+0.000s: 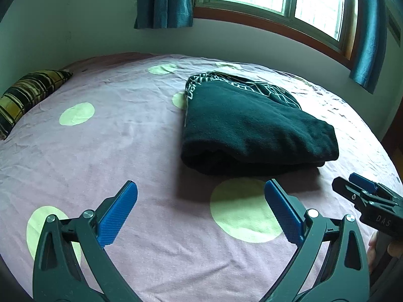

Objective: Fold small clothes

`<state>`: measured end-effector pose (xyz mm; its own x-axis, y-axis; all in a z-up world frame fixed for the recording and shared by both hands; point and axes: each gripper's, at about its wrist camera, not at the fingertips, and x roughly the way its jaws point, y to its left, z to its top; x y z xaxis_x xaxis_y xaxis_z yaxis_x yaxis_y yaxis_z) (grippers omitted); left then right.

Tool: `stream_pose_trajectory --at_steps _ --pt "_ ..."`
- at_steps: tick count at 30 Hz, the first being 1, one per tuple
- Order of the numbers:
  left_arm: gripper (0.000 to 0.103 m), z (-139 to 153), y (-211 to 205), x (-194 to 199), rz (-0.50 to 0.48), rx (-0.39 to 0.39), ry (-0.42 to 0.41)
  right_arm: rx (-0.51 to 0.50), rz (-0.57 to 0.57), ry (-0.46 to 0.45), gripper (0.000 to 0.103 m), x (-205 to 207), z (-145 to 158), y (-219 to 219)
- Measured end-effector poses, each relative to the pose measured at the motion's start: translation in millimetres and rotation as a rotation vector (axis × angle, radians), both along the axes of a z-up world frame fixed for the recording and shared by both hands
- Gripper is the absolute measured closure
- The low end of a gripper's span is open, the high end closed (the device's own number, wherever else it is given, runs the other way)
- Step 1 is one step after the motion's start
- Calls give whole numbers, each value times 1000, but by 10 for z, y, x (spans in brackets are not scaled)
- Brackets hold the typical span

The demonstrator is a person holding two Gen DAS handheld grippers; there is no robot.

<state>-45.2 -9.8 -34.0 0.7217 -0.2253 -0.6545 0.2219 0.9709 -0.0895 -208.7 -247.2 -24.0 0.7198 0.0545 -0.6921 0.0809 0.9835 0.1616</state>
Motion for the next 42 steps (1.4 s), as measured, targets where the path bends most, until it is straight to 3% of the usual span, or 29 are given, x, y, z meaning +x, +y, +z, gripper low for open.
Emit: stream_pose_trajectory --at_steps 9,42 --pt "2 30 -27 -36 11 40 -28 3 -9 5 22 2 -4 -5" --pt "2 72 56 2 49 47 -40 10 -46 15 22 29 31 -149"
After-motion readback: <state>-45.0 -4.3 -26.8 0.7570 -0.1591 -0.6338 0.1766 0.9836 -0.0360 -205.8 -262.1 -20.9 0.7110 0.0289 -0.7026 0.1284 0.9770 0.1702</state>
